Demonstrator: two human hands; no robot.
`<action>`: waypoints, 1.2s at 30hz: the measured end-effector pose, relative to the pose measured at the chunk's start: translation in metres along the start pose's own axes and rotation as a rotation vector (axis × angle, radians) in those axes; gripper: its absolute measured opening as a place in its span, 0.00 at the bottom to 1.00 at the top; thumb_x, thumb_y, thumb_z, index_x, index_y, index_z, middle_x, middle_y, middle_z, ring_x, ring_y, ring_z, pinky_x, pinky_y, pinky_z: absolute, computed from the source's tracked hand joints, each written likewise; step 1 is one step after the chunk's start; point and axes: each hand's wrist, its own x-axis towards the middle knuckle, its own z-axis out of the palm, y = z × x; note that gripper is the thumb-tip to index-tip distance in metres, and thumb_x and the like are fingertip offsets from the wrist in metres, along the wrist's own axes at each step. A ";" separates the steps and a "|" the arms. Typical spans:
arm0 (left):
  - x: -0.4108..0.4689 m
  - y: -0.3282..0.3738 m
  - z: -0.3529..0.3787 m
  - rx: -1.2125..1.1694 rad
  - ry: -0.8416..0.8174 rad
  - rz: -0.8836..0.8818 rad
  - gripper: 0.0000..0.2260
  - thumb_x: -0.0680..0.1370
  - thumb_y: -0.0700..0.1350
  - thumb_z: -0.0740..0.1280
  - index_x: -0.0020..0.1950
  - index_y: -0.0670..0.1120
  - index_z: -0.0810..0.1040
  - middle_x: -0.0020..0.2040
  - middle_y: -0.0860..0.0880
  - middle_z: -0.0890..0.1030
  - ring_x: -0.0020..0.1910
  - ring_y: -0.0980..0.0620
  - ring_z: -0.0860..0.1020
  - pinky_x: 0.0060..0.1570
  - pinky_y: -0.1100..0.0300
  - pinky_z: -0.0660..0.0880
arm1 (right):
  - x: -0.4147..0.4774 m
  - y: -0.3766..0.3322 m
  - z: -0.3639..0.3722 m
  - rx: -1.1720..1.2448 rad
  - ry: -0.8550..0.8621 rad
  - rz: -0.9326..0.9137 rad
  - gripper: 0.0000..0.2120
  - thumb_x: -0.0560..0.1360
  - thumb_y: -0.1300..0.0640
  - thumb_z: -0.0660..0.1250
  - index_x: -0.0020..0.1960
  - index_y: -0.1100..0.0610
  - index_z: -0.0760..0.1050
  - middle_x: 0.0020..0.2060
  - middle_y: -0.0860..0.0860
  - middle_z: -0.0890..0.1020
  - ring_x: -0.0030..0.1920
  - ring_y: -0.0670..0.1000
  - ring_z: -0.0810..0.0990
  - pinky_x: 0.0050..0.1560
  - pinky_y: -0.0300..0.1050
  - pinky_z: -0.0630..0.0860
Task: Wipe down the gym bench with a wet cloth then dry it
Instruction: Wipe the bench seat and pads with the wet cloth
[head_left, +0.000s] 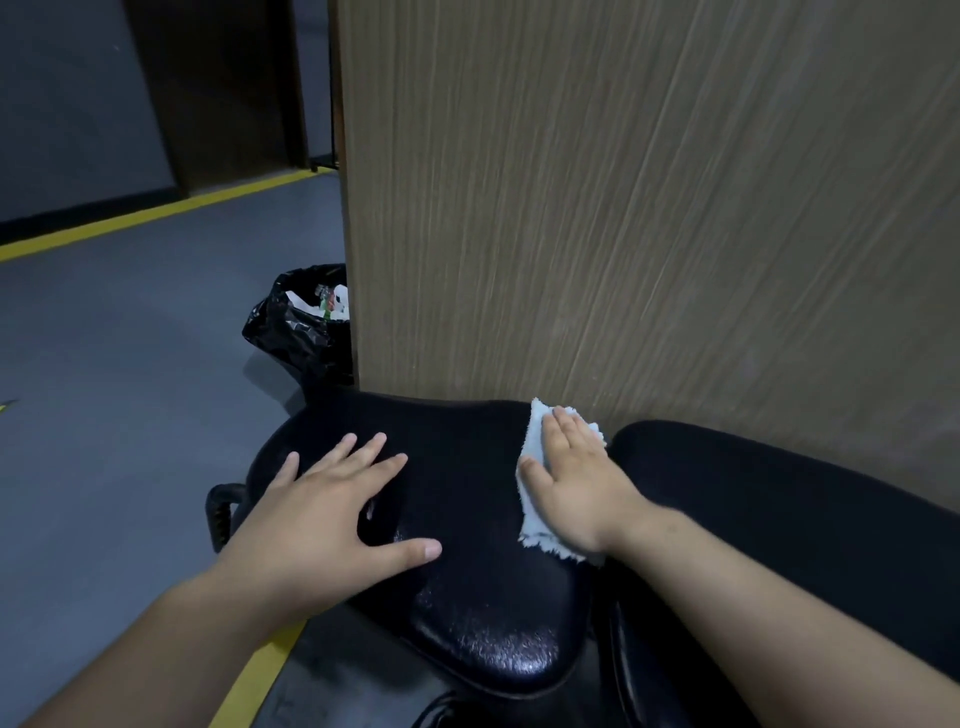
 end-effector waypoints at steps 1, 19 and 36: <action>0.000 -0.003 -0.001 0.001 0.006 0.005 0.46 0.65 0.81 0.53 0.79 0.63 0.51 0.79 0.63 0.43 0.76 0.64 0.37 0.76 0.50 0.37 | 0.010 0.005 -0.004 -0.011 -0.011 -0.030 0.33 0.83 0.44 0.47 0.80 0.60 0.42 0.80 0.53 0.43 0.79 0.49 0.38 0.77 0.45 0.37; -0.012 -0.047 -0.010 -0.125 0.117 -0.078 0.57 0.59 0.78 0.68 0.80 0.58 0.46 0.78 0.64 0.42 0.69 0.69 0.37 0.76 0.58 0.41 | 0.117 -0.087 -0.004 -0.207 -0.255 -0.315 0.25 0.83 0.45 0.45 0.71 0.57 0.66 0.67 0.53 0.71 0.70 0.54 0.67 0.69 0.48 0.63; -0.016 -0.104 -0.006 -0.324 0.128 -0.151 0.56 0.52 0.72 0.77 0.74 0.64 0.54 0.69 0.66 0.67 0.69 0.59 0.67 0.65 0.58 0.70 | 0.134 -0.205 0.027 -0.270 -0.324 -0.616 0.17 0.83 0.50 0.50 0.58 0.57 0.73 0.58 0.53 0.77 0.61 0.53 0.72 0.61 0.48 0.67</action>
